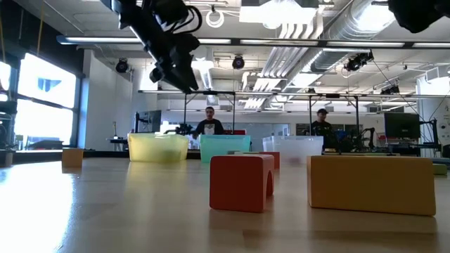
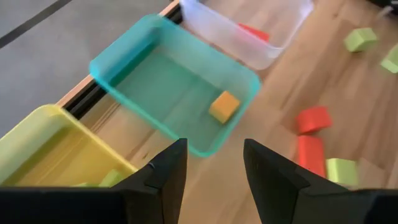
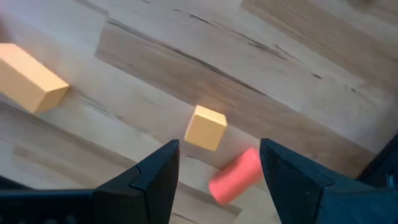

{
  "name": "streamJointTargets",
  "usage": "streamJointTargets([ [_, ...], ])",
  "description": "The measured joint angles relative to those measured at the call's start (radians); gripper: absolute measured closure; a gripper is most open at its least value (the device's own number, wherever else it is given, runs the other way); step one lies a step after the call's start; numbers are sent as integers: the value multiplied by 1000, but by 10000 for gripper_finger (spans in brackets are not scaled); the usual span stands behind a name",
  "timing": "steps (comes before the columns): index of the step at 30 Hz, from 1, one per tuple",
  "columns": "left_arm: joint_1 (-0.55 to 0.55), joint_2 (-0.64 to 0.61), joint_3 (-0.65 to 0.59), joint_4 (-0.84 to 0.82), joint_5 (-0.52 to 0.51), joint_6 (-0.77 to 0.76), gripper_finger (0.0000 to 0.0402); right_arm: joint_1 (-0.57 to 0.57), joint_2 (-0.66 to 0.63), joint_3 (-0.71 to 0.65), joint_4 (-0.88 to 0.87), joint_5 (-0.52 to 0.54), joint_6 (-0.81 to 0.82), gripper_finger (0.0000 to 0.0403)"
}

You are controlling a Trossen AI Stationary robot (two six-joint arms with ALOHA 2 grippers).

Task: Sort & place blocks by color
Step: Put the yellow block into the blue bin

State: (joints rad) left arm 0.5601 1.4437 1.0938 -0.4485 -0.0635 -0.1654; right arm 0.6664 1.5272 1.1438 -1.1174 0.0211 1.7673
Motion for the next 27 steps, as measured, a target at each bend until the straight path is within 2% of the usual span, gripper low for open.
streamJointTargets([
  [7,-45,0,2,-3,-1,-67,257,45,-1,-26,38,4,84,184],
  [19,-98,0,2,-3,-4,-112,257,73,-1,-184,316,16,122,169],
  [27,-104,0,2,-3,-27,-113,257,73,-1,-281,407,10,146,169],
])
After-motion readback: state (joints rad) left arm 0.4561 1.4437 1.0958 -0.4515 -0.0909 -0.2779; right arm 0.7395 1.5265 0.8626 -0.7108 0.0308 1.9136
